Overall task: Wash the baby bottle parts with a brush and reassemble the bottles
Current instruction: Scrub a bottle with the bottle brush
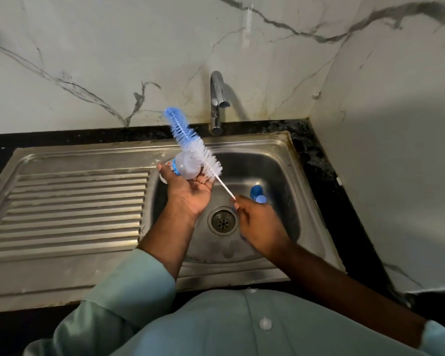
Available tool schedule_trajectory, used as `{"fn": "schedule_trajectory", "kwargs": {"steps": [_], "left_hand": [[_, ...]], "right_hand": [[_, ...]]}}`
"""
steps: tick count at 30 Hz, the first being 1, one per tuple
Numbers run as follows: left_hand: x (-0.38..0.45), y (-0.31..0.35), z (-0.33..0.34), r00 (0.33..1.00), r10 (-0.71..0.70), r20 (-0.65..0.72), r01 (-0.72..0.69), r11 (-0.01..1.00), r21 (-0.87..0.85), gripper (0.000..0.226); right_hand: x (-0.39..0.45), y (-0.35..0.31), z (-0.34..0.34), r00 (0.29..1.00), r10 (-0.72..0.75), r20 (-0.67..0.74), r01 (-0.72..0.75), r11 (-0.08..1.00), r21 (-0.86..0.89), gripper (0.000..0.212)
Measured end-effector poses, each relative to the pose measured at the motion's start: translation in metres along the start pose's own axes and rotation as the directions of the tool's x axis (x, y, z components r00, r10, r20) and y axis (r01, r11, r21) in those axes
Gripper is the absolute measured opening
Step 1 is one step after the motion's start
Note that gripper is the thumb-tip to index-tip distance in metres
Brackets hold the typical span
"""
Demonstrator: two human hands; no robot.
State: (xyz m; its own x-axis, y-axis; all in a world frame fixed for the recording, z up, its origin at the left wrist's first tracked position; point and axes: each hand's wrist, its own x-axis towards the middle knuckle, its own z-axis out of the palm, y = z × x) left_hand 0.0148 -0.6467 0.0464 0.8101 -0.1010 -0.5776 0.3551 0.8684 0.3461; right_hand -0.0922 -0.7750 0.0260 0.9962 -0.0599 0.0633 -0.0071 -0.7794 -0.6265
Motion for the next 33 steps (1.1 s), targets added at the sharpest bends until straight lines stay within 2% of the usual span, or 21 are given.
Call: {"fn": "schedule_trajectory", "kwargs": {"steps": [2, 4, 7, 8, 11, 12, 13, 15, 18, 21, 24, 27, 30, 33], "left_hand": [[0.004, 0.006, 0.002, 0.999, 0.010, -0.033, -0.011, 1.000, -0.019, 0.079], [0.002, 0.001, 0.005, 1.000, -0.008, 0.021, 0.006, 0.997, 0.079, 0.078], [-0.009, -0.027, 0.008, 0.994, -0.074, 0.086, 0.049, 0.965, 0.259, 0.075], [-0.011, -0.033, 0.009, 0.994, -0.086, 0.074, 0.062, 0.957, 0.284, 0.074], [-0.008, -0.041, 0.016, 0.995, -0.081, 0.053, 0.065, 0.966, 0.250, 0.054], [-0.006, -0.045, 0.019, 0.993, -0.096, 0.075, 0.070, 0.953, 0.295, 0.046], [-0.007, -0.054, 0.022, 0.988, -0.126, 0.093, 0.085, 0.930, 0.357, 0.043], [-0.008, -0.075, 0.026, 0.984, -0.154, 0.094, 0.097, 0.890, 0.447, 0.053], [-0.007, -0.099, 0.029, 0.991, -0.124, 0.044, 0.088, 0.876, 0.475, 0.068], [-0.004, -0.116, 0.030, 0.987, -0.154, 0.046, 0.101, 0.816, 0.569, 0.059], [-0.002, -0.146, 0.029, 0.984, -0.177, 0.021, 0.103, 0.663, 0.742, 0.046], [0.001, -0.165, 0.028, 0.990, -0.141, 0.028, 0.056, 0.557, 0.829, 0.050], [0.007, -0.180, 0.028, 0.993, -0.098, 0.061, -0.005, 0.497, 0.868, 0.054], [0.015, -0.181, 0.031, 0.995, -0.054, 0.079, -0.042, 0.493, 0.869, 0.046]], "right_hand": [[-0.011, 0.005, 0.000, 0.998, -0.071, -0.003, 0.070, 0.997, -0.031, 0.027], [-0.020, 0.004, 0.000, 0.995, -0.095, 0.013, 0.095, 0.995, -0.014, 0.031], [-0.006, 0.014, -0.004, 0.991, 0.120, -0.054, -0.114, 0.989, 0.095, 0.030], [-0.008, 0.019, -0.007, 0.986, 0.148, -0.082, -0.137, 0.983, 0.121, 0.029], [-0.035, 0.029, -0.015, 0.998, -0.003, -0.067, 0.006, 0.999, 0.039, 0.038], [-0.044, 0.031, -0.016, 0.998, -0.033, -0.044, 0.034, 0.999, 0.035, 0.045], [-0.048, 0.036, -0.017, 0.999, -0.004, -0.054, 0.007, 0.999, 0.048, 0.047], [-0.041, 0.054, -0.023, 0.982, 0.123, -0.145, -0.110, 0.990, 0.093, 0.044], [-0.035, 0.096, -0.042, 0.915, 0.292, -0.277, -0.272, 0.956, 0.108, 0.028], [-0.043, 0.141, -0.061, 0.850, 0.423, -0.314, -0.428, 0.902, 0.057, 0.026], [-0.041, 0.175, -0.073, 0.807, 0.493, -0.326, -0.520, 0.854, 0.006, 0.021], [-0.026, 0.199, -0.072, 0.793, 0.509, -0.335, -0.569, 0.815, -0.109, 0.020], [-0.012, 0.218, -0.064, 0.799, 0.504, -0.330, -0.576, 0.799, -0.174, 0.023], [-0.002, 0.224, -0.059, 0.792, 0.508, -0.339, -0.583, 0.795, -0.171, 0.023]]}}
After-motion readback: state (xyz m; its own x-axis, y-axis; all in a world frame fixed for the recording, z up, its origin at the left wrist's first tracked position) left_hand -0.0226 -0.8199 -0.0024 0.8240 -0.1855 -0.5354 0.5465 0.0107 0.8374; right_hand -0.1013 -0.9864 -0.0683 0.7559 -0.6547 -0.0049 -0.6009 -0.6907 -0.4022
